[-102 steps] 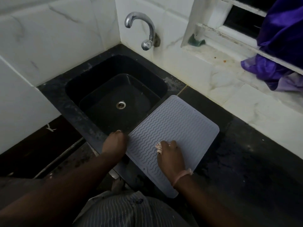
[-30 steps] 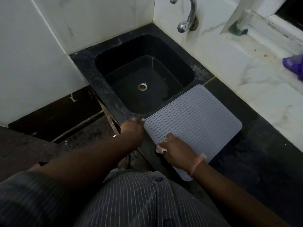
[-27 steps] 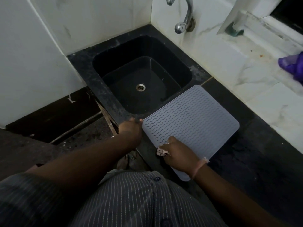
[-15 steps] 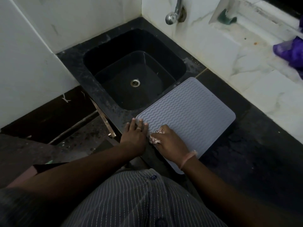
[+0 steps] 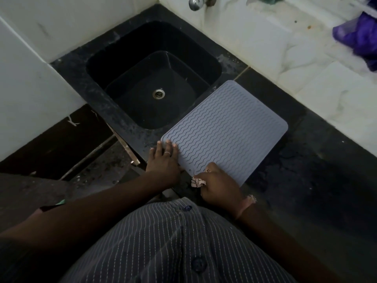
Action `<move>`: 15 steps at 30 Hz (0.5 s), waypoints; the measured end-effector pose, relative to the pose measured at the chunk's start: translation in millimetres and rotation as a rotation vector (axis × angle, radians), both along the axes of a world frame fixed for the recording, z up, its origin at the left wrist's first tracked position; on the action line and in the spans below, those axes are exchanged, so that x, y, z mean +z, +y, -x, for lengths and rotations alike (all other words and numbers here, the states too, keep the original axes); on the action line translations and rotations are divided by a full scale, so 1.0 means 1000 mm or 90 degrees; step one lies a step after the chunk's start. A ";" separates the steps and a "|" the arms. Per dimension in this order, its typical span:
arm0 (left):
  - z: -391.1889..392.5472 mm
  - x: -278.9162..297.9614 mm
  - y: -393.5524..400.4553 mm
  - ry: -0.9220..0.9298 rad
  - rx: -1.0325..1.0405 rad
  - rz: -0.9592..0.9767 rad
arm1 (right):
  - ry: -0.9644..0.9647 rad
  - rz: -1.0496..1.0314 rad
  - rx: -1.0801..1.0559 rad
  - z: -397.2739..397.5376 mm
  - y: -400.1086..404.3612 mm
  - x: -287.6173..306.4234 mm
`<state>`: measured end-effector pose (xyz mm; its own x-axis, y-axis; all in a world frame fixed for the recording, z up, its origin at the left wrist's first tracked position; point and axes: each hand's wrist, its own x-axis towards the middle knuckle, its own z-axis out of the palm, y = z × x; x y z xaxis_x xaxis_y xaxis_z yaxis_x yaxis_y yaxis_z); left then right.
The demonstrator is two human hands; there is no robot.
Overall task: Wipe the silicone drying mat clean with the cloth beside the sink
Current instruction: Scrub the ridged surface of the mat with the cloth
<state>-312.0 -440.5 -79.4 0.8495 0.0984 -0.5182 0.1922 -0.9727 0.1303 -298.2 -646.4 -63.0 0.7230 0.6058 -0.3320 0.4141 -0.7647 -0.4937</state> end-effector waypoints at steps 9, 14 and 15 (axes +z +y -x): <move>-0.016 -0.013 -0.022 -0.055 -0.018 0.083 | -0.072 0.001 -0.006 0.004 0.008 -0.004; -0.016 -0.009 -0.024 -0.046 -0.022 0.064 | -0.058 0.045 -0.009 0.017 -0.008 -0.002; -0.018 -0.008 -0.025 -0.037 -0.024 0.064 | -0.053 0.054 -0.004 0.020 -0.012 -0.001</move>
